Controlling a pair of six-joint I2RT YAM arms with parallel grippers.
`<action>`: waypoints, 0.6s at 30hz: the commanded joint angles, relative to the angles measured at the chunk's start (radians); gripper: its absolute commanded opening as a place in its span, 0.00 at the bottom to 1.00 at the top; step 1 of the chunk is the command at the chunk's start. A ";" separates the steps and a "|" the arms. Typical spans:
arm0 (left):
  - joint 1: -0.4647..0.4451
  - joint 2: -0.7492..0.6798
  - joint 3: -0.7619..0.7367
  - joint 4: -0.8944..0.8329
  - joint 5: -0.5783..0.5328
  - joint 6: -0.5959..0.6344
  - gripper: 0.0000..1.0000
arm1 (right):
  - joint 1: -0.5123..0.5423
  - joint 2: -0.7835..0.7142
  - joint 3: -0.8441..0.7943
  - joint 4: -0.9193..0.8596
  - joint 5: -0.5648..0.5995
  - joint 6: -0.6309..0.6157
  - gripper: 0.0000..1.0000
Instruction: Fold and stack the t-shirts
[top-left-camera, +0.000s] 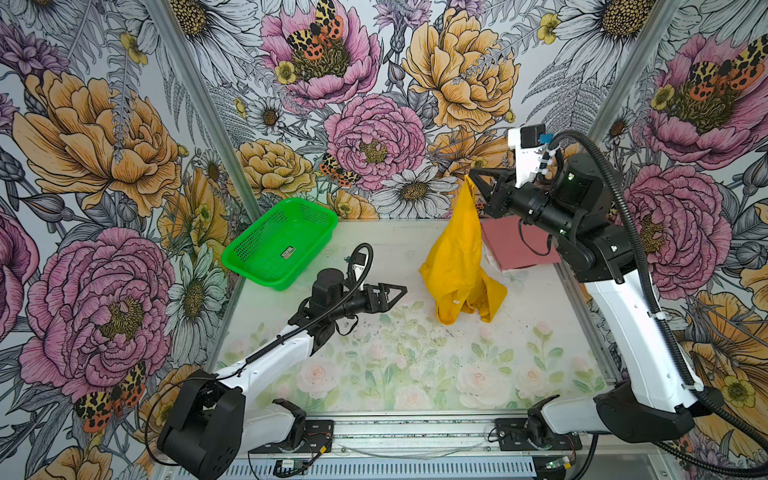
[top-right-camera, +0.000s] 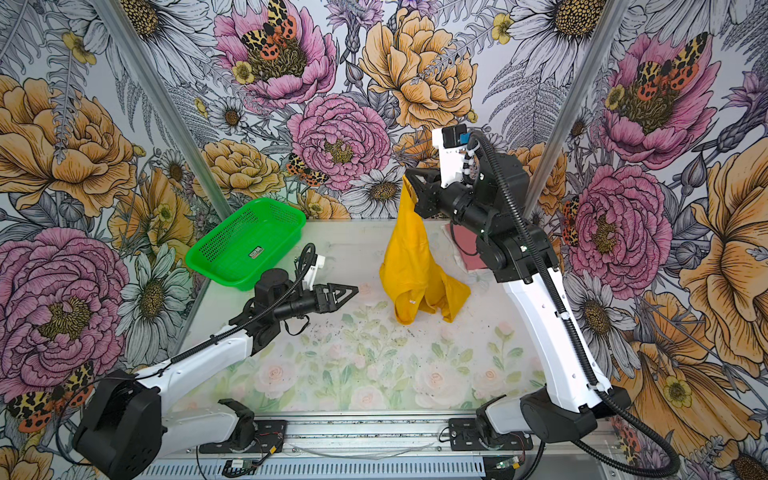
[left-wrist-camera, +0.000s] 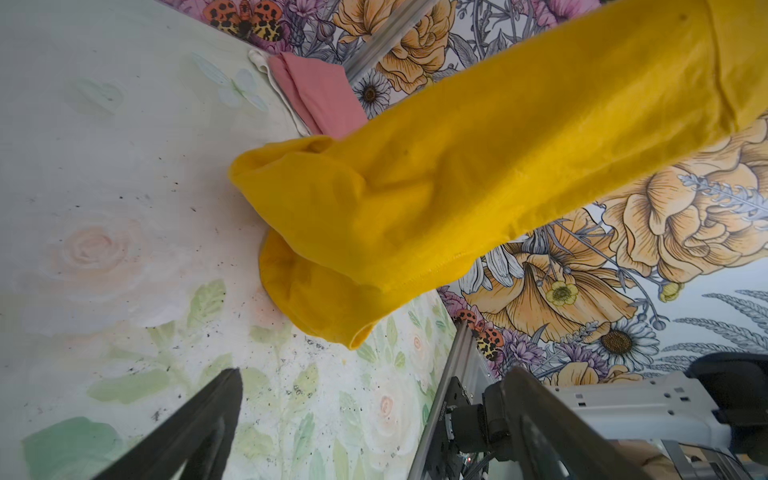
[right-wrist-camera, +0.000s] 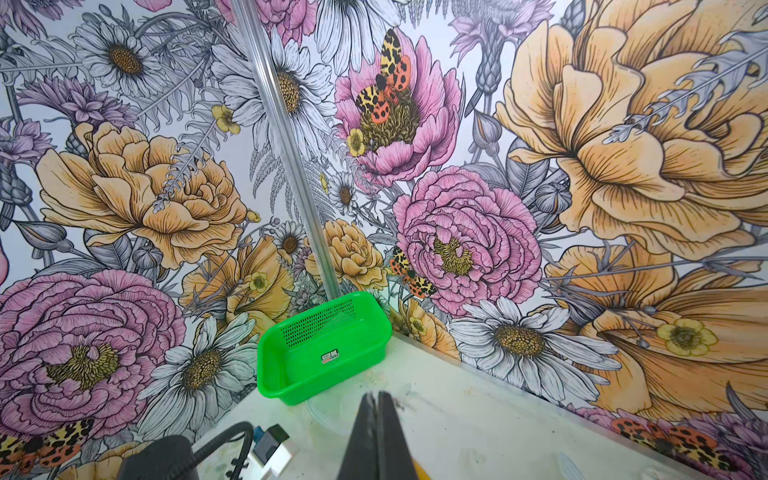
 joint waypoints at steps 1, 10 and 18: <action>-0.084 -0.058 -0.018 0.080 -0.036 0.067 0.99 | 0.025 0.014 0.047 0.019 0.069 0.014 0.00; -0.319 0.034 0.080 0.007 -0.455 0.193 0.95 | 0.160 0.073 0.128 0.020 0.154 -0.006 0.00; -0.455 0.226 0.190 -0.005 -1.068 0.320 0.99 | 0.326 0.099 0.220 0.020 0.301 -0.047 0.00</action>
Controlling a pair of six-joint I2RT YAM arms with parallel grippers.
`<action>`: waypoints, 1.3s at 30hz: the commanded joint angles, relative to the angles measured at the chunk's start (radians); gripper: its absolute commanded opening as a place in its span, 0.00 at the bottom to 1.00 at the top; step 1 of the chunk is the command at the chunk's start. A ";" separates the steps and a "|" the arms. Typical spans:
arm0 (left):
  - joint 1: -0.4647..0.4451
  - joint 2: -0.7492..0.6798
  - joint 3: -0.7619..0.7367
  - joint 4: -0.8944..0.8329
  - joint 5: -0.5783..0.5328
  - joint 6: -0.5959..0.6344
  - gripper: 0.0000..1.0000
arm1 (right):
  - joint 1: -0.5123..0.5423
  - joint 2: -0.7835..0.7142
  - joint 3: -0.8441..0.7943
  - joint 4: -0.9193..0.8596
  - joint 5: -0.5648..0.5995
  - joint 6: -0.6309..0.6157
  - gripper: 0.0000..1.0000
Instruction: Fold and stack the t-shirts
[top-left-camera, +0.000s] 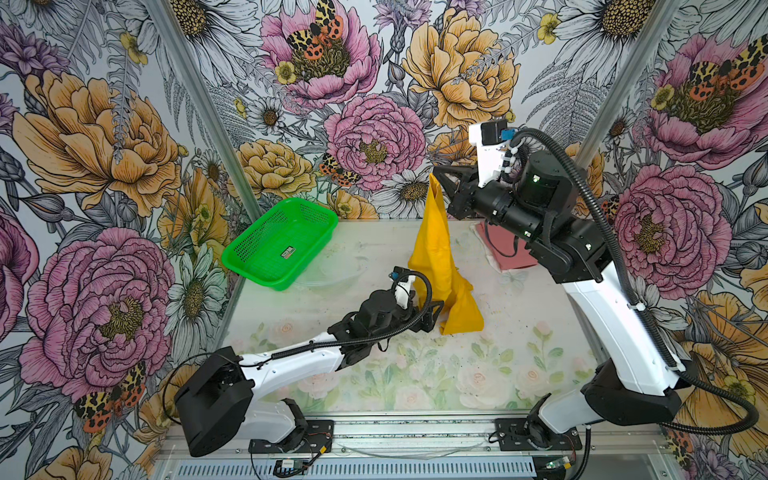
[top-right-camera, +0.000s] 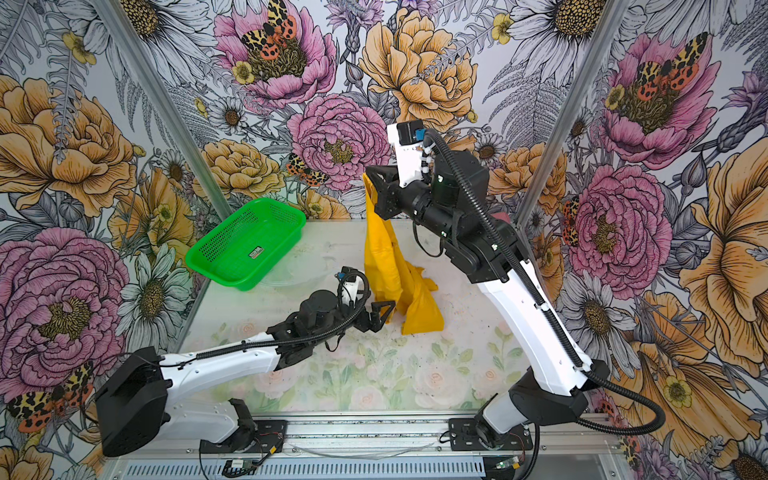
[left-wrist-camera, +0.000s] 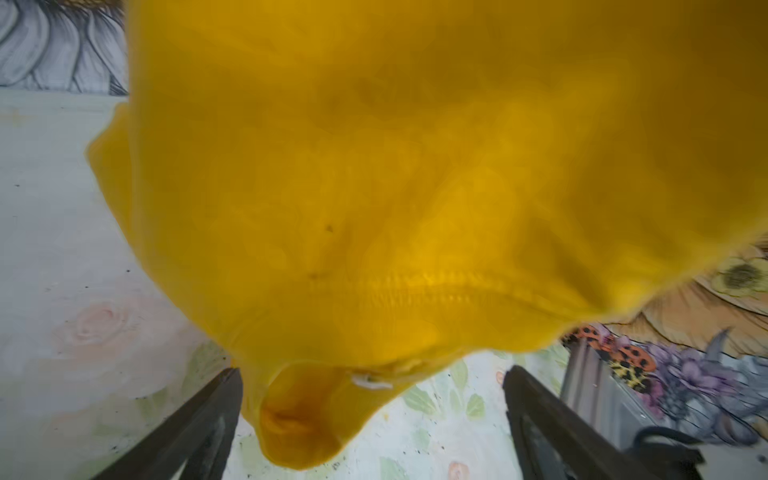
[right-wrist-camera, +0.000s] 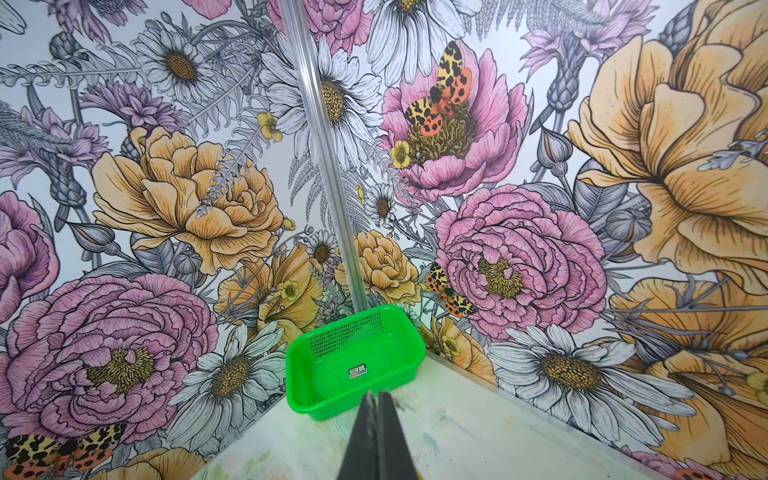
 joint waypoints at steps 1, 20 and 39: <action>-0.012 0.064 0.072 -0.029 -0.337 0.076 0.97 | 0.048 -0.012 0.061 0.039 0.100 -0.032 0.00; 0.538 0.088 0.532 -0.523 0.261 0.181 0.99 | 0.203 -0.276 -0.363 0.127 0.854 -0.064 0.00; 0.482 0.089 0.073 -0.501 0.422 -0.060 0.98 | 0.118 -0.647 -1.000 0.028 1.278 0.114 0.00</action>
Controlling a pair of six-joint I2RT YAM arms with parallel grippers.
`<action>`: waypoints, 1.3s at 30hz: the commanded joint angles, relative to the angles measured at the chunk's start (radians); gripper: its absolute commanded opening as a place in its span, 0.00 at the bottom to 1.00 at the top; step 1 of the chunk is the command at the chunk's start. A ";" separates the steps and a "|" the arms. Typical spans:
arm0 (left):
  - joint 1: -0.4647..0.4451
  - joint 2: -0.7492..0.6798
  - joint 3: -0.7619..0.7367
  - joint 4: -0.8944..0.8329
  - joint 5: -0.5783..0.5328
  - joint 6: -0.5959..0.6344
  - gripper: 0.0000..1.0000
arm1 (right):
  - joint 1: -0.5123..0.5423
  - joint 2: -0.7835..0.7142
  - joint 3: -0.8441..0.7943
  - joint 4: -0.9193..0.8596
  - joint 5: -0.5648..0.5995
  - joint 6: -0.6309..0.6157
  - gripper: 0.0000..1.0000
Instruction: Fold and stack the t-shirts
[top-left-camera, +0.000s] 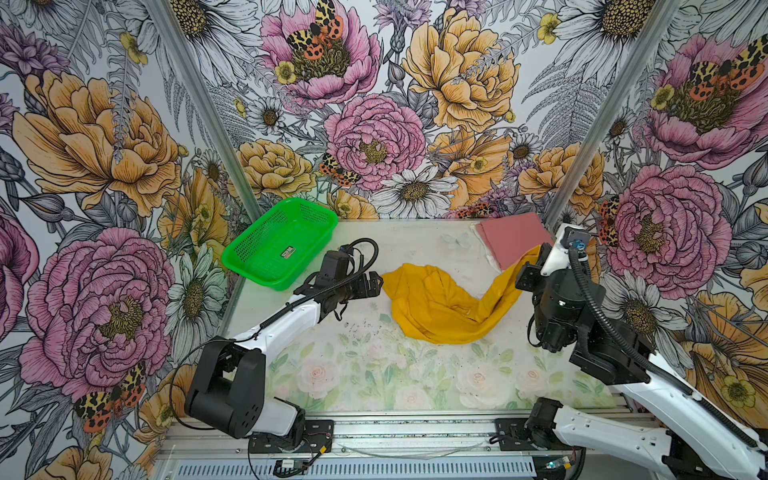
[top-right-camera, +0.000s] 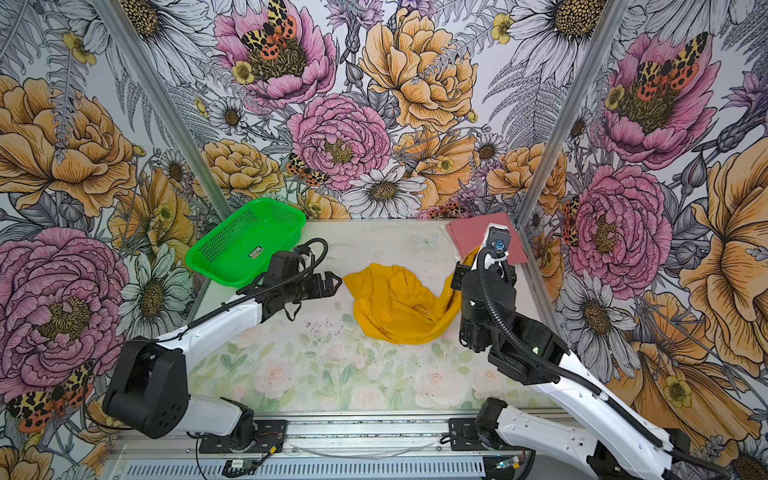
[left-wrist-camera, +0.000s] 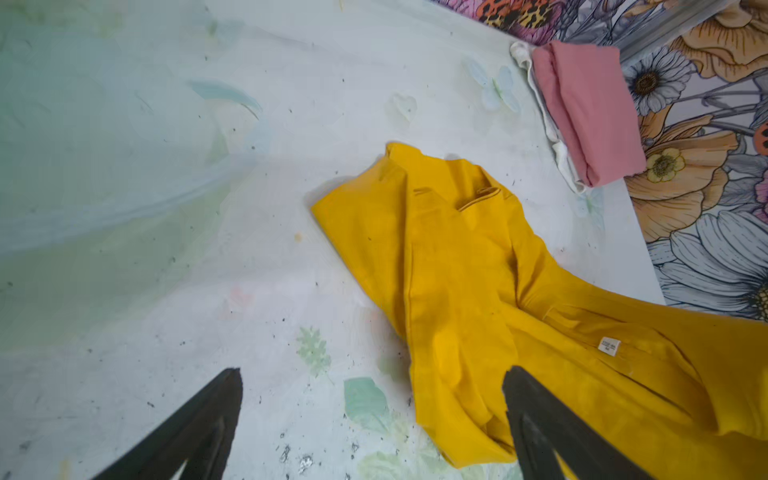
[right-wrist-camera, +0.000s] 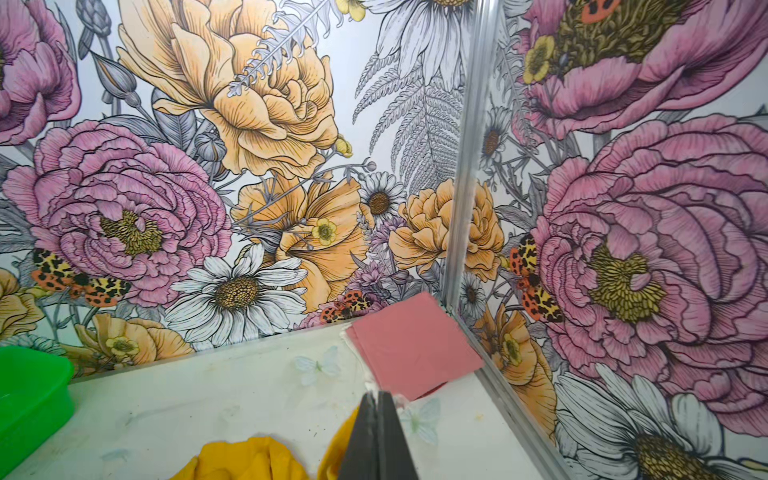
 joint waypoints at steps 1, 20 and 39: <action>-0.109 0.022 -0.047 0.020 0.063 -0.049 0.98 | -0.080 0.001 -0.063 -0.102 0.013 0.104 0.00; -0.295 0.098 0.033 0.085 0.029 -0.125 0.00 | -0.316 -0.041 -0.118 -0.093 -0.575 0.024 0.00; 0.251 -0.462 0.268 -0.459 0.235 0.037 0.00 | -0.330 -0.122 -0.015 -0.144 -0.116 0.036 0.00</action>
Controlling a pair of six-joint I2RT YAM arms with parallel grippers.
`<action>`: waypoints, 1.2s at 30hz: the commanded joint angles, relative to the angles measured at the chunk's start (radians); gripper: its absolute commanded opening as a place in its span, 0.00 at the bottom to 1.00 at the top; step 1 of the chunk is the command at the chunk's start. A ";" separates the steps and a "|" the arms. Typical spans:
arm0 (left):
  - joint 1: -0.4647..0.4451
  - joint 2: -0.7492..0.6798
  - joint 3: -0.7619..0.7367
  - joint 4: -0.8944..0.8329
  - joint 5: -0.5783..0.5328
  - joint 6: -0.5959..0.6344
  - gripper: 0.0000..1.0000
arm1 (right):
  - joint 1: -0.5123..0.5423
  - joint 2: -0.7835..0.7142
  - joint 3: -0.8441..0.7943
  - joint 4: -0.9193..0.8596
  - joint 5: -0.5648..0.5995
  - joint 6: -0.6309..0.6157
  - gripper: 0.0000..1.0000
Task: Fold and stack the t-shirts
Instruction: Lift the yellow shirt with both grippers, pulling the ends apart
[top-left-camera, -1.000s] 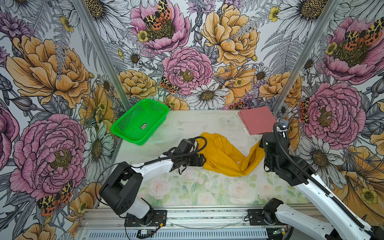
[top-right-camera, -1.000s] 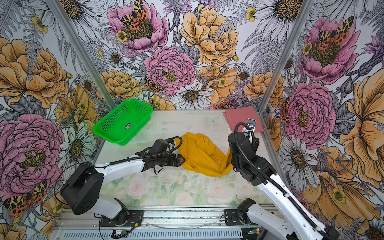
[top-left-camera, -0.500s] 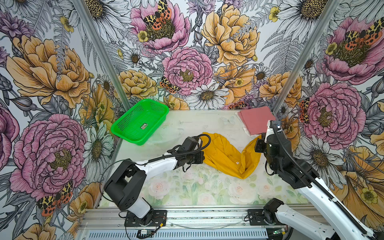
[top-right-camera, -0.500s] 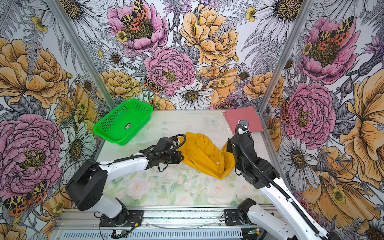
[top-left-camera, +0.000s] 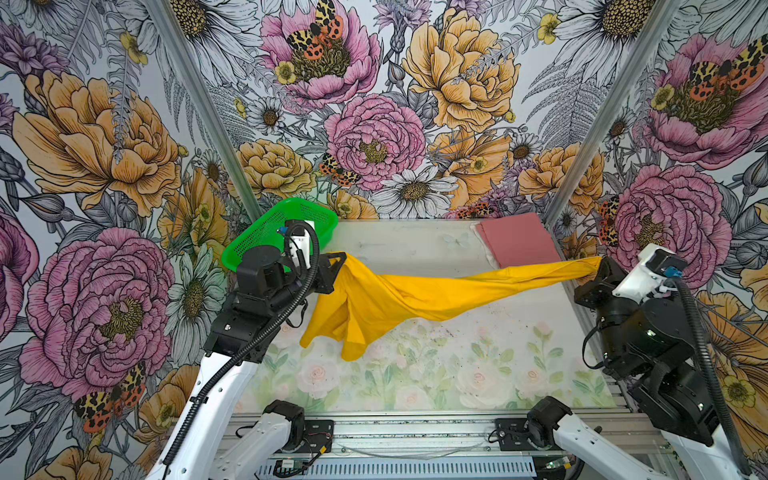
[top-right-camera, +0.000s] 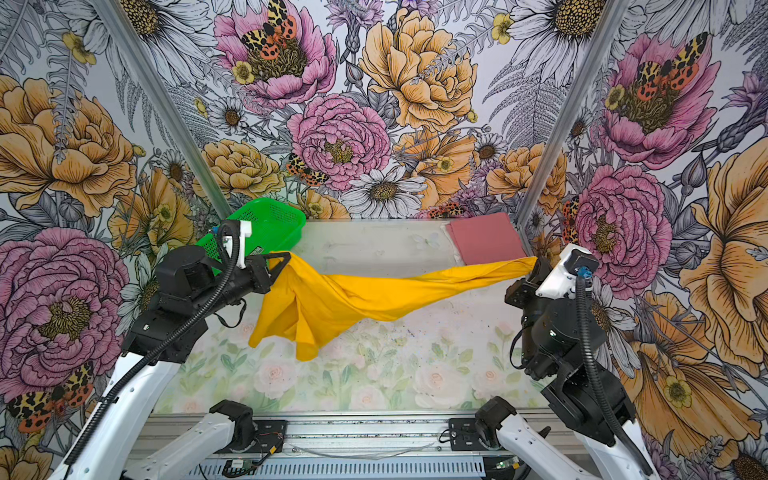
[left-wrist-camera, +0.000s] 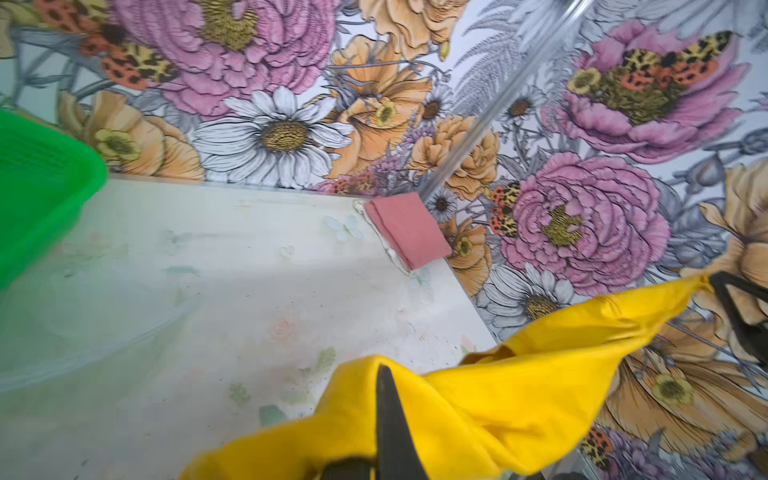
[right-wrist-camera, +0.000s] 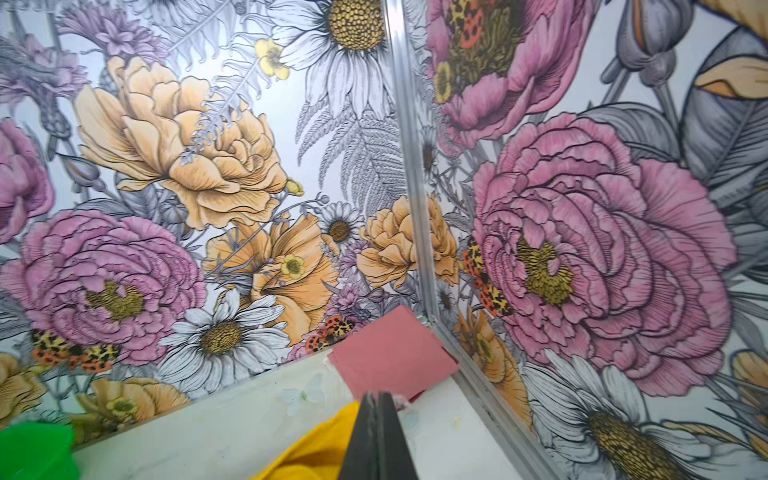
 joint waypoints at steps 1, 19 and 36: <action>0.055 0.084 -0.005 -0.097 0.079 0.016 0.00 | -0.018 0.122 -0.038 -0.049 0.105 0.045 0.00; 0.053 0.025 0.072 -0.008 0.177 0.034 0.00 | -0.035 0.193 0.030 0.013 -0.069 0.012 0.00; 0.070 -0.034 0.000 0.053 0.223 0.011 0.00 | -0.039 0.186 0.008 0.088 -0.120 -0.020 0.00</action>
